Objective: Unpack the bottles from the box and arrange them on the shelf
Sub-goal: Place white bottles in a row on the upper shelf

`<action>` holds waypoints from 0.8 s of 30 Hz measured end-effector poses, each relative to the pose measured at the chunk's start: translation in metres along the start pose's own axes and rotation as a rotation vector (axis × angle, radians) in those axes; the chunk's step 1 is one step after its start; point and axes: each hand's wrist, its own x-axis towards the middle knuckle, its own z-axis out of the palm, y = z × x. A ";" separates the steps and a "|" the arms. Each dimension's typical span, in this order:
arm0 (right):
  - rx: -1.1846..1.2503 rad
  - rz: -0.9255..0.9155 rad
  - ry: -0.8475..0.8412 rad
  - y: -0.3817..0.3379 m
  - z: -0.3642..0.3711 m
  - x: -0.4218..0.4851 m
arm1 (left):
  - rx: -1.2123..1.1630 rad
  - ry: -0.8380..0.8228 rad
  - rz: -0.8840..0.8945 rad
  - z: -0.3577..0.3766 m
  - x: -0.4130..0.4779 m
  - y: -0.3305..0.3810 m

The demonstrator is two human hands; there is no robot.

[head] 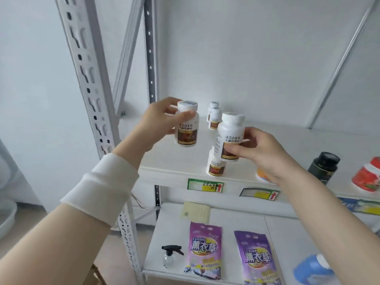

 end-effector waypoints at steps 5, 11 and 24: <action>-0.031 -0.018 0.081 0.014 -0.023 0.057 | -0.008 -0.017 -0.027 0.036 0.064 -0.013; -0.098 0.069 0.083 0.051 -0.012 0.102 | 0.020 -0.052 -0.103 0.067 0.115 -0.056; -0.187 0.230 0.063 0.092 0.009 0.130 | 0.016 -0.291 -0.132 0.109 0.167 -0.101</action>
